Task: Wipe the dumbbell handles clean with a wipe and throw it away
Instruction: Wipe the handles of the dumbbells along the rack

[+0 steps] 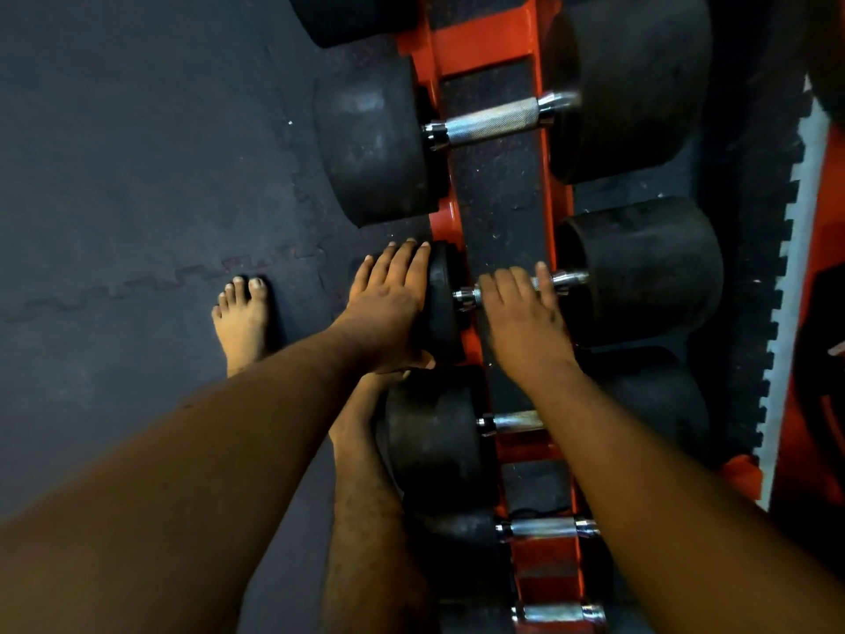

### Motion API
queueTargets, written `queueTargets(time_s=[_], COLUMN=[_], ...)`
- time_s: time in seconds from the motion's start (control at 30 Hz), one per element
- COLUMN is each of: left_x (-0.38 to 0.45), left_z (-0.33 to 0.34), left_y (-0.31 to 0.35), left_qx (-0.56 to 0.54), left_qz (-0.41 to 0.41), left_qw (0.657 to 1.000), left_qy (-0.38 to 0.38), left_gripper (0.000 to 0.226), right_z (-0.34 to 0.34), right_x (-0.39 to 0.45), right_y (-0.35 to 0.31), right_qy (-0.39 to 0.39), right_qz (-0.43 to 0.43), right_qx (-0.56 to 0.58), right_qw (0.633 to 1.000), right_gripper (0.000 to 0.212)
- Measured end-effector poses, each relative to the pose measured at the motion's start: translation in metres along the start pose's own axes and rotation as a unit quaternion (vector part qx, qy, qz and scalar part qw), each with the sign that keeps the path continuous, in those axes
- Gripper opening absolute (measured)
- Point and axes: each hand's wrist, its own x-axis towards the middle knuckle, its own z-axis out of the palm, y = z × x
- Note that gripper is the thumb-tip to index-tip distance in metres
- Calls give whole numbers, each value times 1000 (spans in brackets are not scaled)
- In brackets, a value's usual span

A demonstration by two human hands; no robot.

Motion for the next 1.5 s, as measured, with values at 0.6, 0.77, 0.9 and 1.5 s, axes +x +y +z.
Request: queueTargets(time_s=[0.6,0.77,0.9,1.5], left_x=[-1,0,-1,-3], left_z=[-2,-3,-2,-2], left_y=[0,0,-1,0], left_qx=[2,5,7,10], left_qz=[5,4,5,4], left_qw=[1000,1000,1000,1000], left_qy=[-2,-13,-7,-9], left_gripper=[155,155,154,150], right_z=[-2,7,29,-42], right_x=[5,-5,-36,28], right_y=[-6,-22,-38,-5], right_qy=[48,58,105,165], right_qz=[14,-65,-9,455], right_qx=[19,57,233,866], right_qw=[999,995,967,121], right_gripper=[55,58,55,15])
